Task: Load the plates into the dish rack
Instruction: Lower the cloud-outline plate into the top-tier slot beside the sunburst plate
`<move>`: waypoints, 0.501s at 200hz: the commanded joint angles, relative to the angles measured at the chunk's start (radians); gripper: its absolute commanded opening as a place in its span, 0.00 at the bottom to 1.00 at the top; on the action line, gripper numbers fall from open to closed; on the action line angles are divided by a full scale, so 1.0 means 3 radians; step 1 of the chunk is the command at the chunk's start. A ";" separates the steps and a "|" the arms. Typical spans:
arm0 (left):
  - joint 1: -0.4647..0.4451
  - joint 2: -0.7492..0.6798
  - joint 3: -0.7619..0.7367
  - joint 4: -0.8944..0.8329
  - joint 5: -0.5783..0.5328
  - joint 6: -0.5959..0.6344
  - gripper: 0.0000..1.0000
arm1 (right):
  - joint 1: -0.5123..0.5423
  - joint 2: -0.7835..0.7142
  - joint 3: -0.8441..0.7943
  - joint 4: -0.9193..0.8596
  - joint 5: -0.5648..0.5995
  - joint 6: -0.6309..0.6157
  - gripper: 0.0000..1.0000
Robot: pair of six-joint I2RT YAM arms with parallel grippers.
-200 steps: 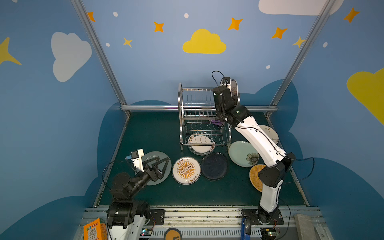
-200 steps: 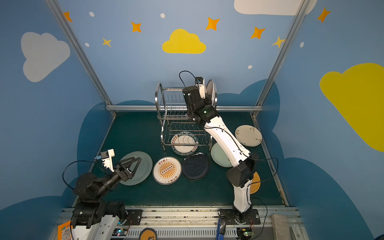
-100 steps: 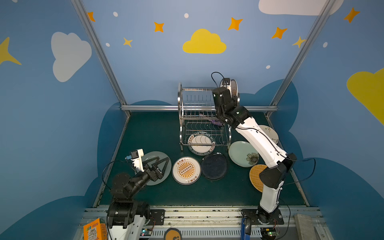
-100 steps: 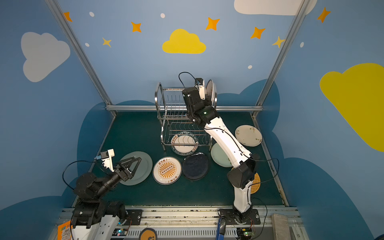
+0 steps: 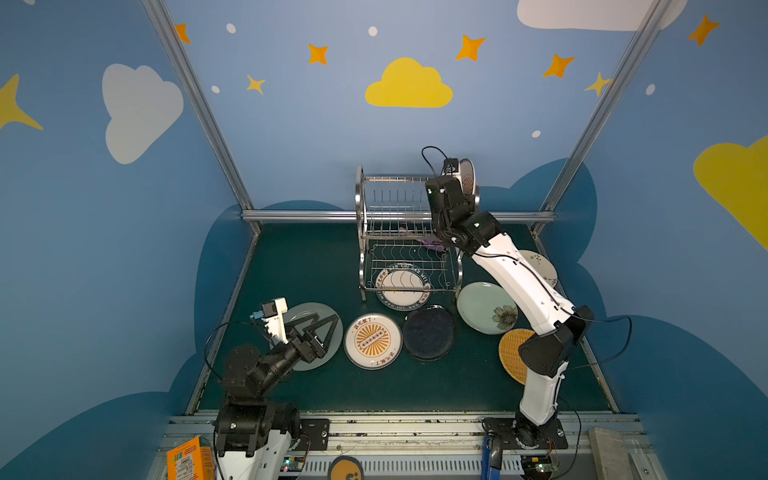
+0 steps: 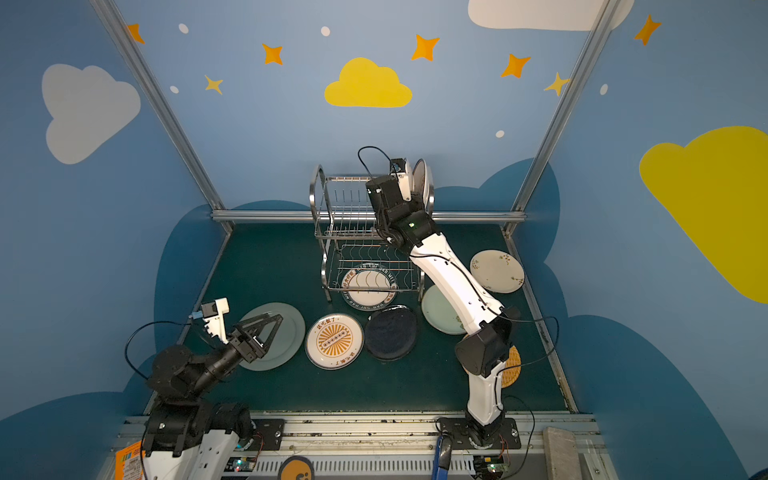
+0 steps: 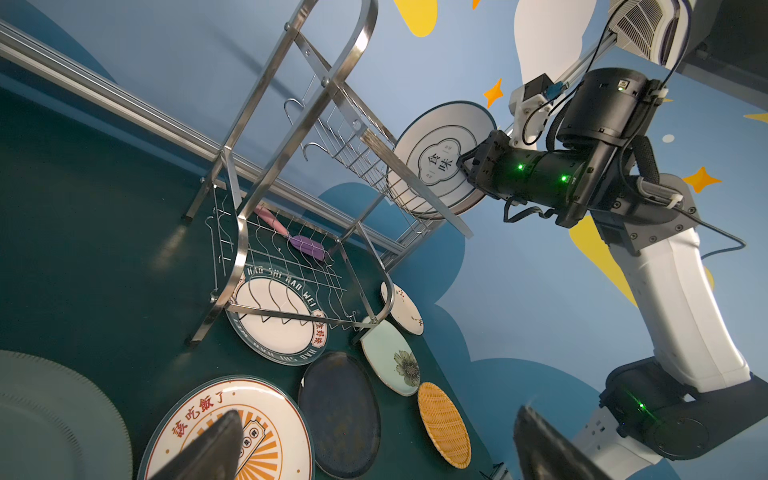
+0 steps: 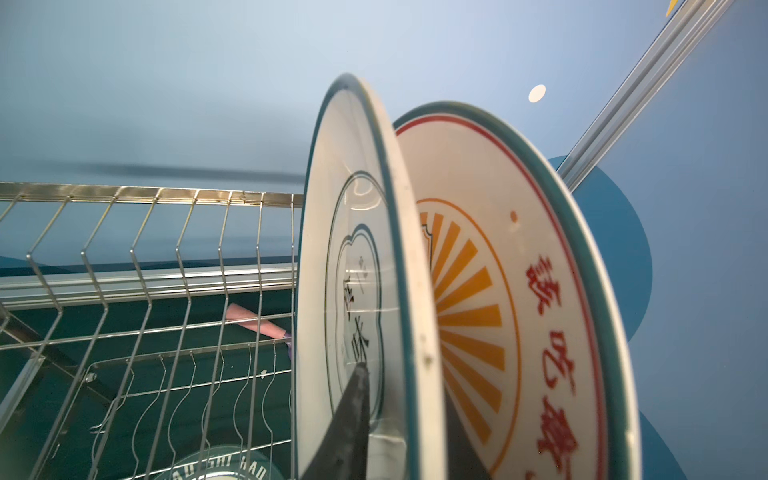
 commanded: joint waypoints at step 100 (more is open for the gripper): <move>0.0012 -0.0017 0.0005 0.0013 -0.0018 0.0006 1.00 | 0.0018 -0.0036 0.0139 0.0067 0.0009 -0.0186 0.37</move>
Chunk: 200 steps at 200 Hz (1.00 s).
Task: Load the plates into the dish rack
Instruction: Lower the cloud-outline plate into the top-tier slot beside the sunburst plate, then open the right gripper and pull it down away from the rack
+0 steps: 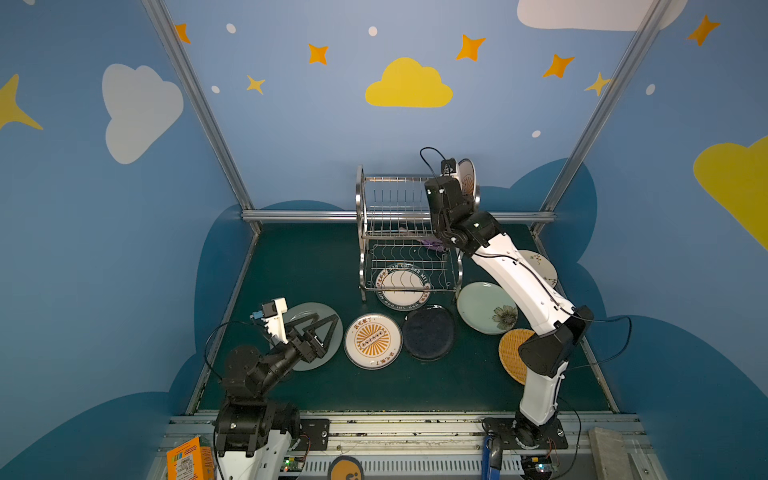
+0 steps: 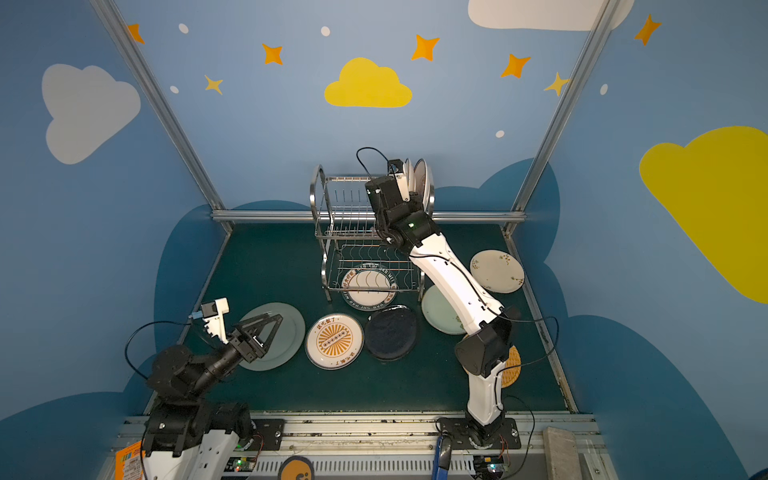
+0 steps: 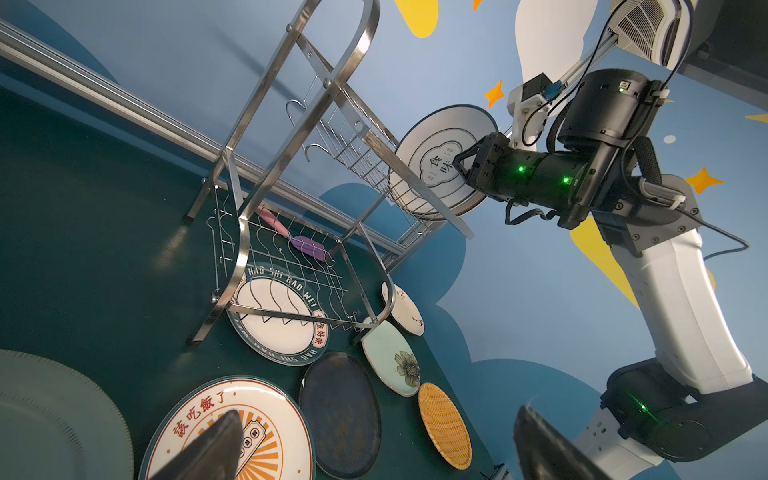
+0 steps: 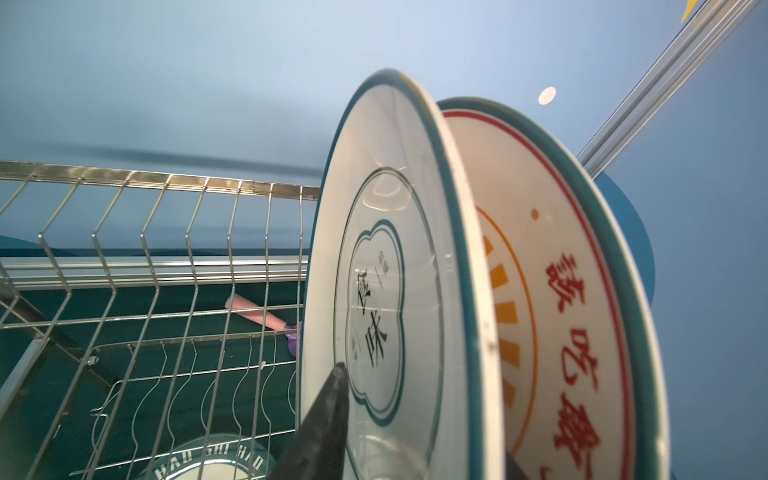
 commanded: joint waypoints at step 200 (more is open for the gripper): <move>0.0031 -0.0027 0.0016 -0.0030 -0.0068 0.0020 1.00 | 0.0291 -0.0074 0.0381 0.0489 0.0295 -0.0594 0.55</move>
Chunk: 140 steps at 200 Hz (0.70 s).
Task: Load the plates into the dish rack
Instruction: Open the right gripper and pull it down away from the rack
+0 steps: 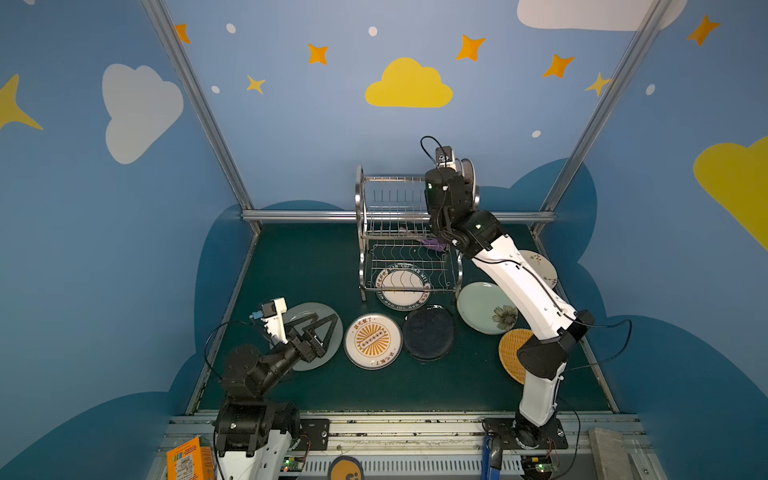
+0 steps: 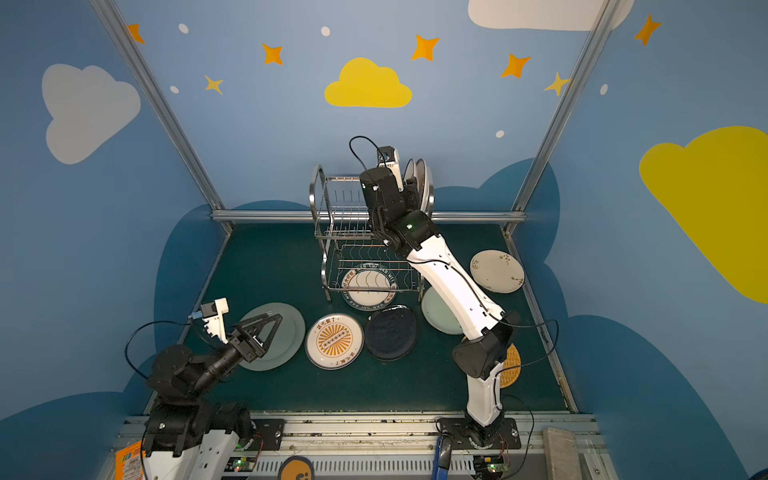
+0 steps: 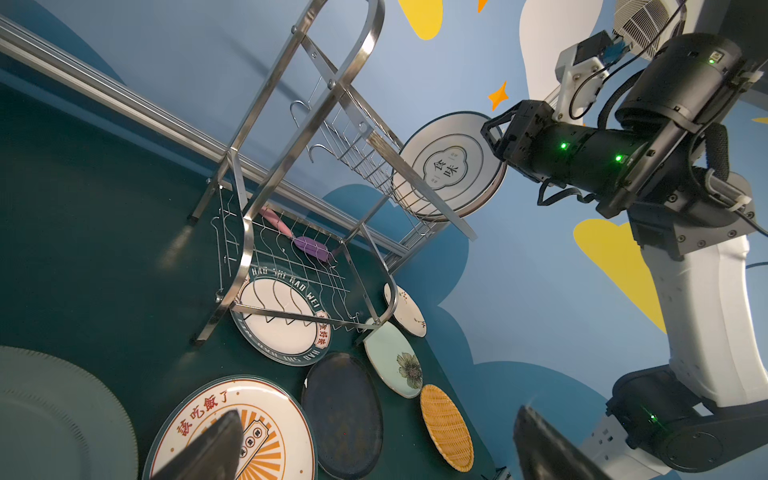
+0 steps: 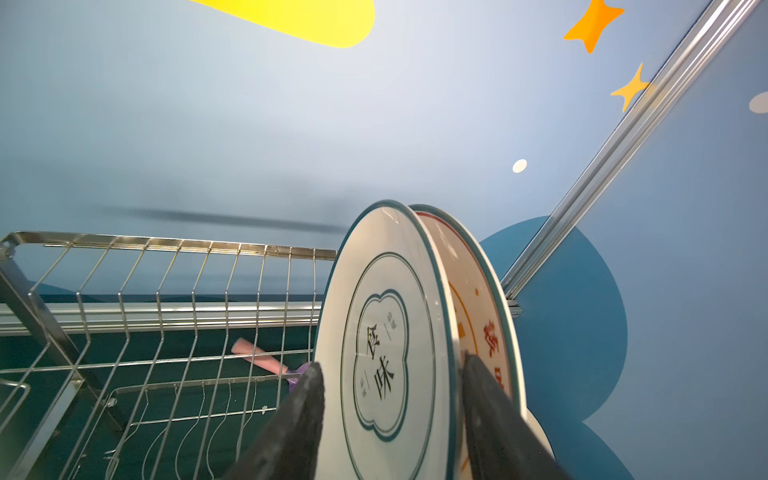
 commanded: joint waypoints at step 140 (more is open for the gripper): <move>0.0008 0.0226 0.0181 -0.0371 -0.0326 0.0018 1.00 | 0.0387 -0.0763 -0.0356 0.0023 -0.0564 -0.0177 0.87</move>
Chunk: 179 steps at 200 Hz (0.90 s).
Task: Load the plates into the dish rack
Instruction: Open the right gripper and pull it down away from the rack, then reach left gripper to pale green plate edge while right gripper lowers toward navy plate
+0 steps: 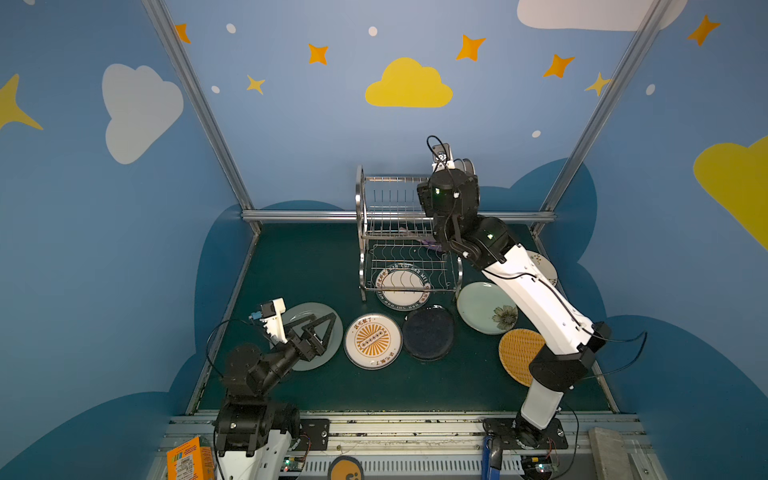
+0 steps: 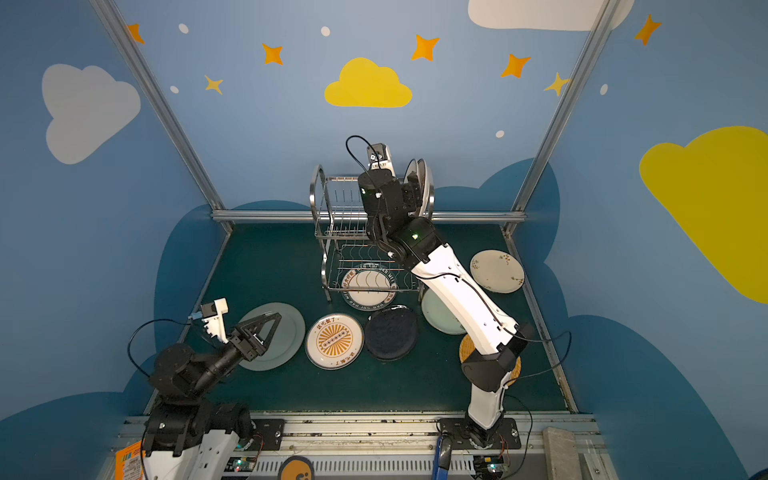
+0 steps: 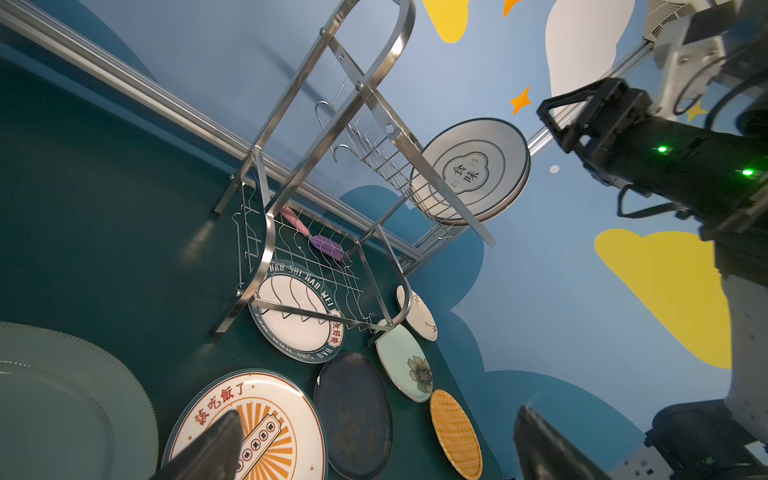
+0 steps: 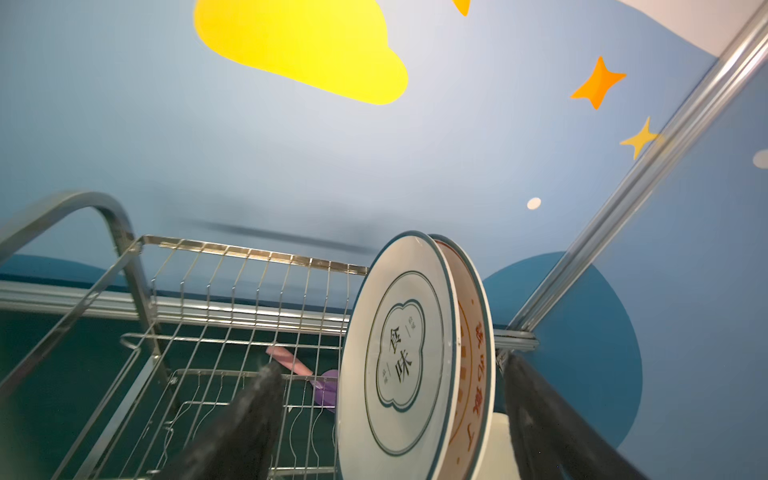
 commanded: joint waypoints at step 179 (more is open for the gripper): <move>-0.0331 -0.0168 -0.0375 -0.2092 -0.1999 -0.2143 1.00 | 0.0338 -0.2564 -0.3900 0.0244 -0.2144 0.1148 0.92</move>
